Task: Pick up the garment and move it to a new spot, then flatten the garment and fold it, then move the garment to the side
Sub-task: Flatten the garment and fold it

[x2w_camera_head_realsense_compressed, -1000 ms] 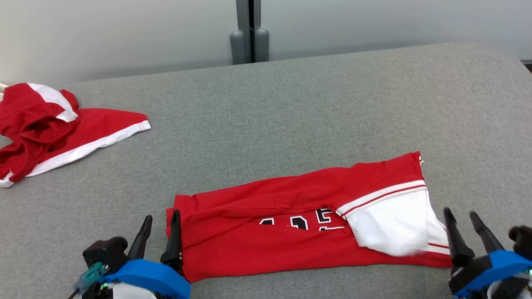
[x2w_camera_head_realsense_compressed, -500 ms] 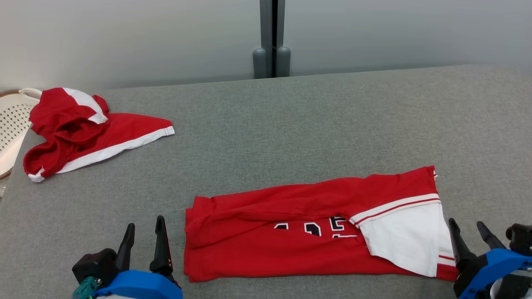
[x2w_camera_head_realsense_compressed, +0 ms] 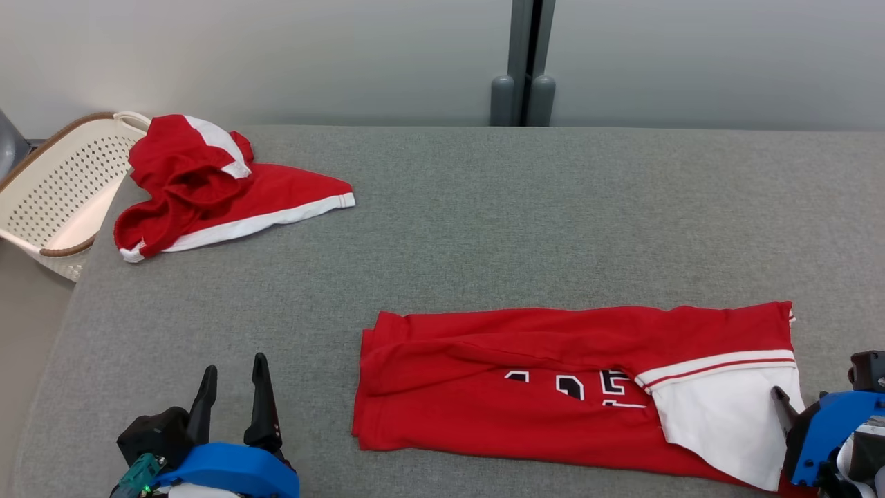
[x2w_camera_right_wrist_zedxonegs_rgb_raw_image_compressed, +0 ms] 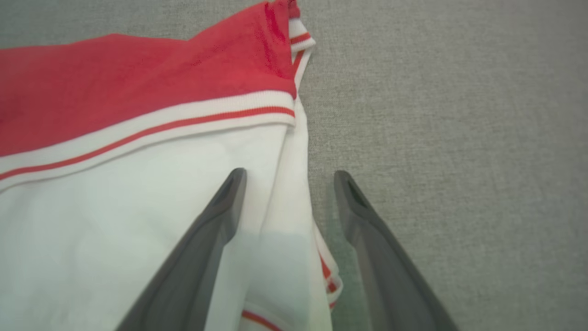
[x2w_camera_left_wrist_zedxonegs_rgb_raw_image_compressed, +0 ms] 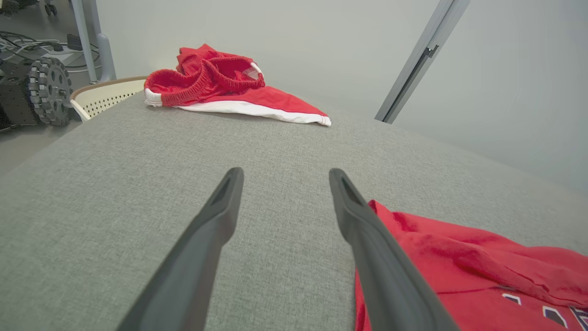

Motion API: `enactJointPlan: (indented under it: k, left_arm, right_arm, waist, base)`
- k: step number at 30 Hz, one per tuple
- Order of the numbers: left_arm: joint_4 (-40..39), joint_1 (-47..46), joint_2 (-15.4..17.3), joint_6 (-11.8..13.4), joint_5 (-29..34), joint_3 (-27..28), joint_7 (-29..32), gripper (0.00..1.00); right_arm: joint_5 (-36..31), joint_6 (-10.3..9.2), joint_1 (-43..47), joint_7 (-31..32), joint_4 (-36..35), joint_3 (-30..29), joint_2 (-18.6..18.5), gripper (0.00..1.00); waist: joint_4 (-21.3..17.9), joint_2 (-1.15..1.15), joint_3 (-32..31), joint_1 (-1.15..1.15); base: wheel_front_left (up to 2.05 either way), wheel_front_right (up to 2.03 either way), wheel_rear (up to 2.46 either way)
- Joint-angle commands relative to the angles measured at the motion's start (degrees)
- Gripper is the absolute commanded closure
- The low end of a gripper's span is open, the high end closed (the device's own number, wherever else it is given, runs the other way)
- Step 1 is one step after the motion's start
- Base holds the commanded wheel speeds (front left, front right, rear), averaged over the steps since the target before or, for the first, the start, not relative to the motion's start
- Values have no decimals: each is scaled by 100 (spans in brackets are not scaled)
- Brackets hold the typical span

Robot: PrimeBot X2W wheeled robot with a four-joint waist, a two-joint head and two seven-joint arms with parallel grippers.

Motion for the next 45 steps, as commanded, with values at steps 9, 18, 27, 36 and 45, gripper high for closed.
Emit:
enactJointPlan:
  k: [9,18,27,36,45]
  left_arm:
    - [13,-95,62,63,49,11,-47,0]
    - [-10,-163,85,68,48,-13,-22,0]
    - [-17,-159,86,97,35,-43,-19,0]
    - [14,-156,34,81,-2,-79,-59,0]
    - [70,-162,22,75,-24,-117,-50,0]
  right_arm:
    - [231,9,-483,137,1087,4,32,0]
    - [305,8,-892,-104,1382,657,88,100]
    - [390,-1,-1177,-532,1515,696,-273,100]
    - [701,1,-819,-700,1214,504,-709,100]
    - [1509,3,-203,-404,-243,797,-377,100]
  waist:
    - [269,0,27,0]
    - [76,0,66,0]
    - [-337,0,-41,0]
    - [-707,0,-116,0]
    - [-835,0,-217,0]
  base:
    - [0,0,0]
    - [0,0,0]
    - [0,0,0]
    - [0,0,0]
    - [0,0,0]
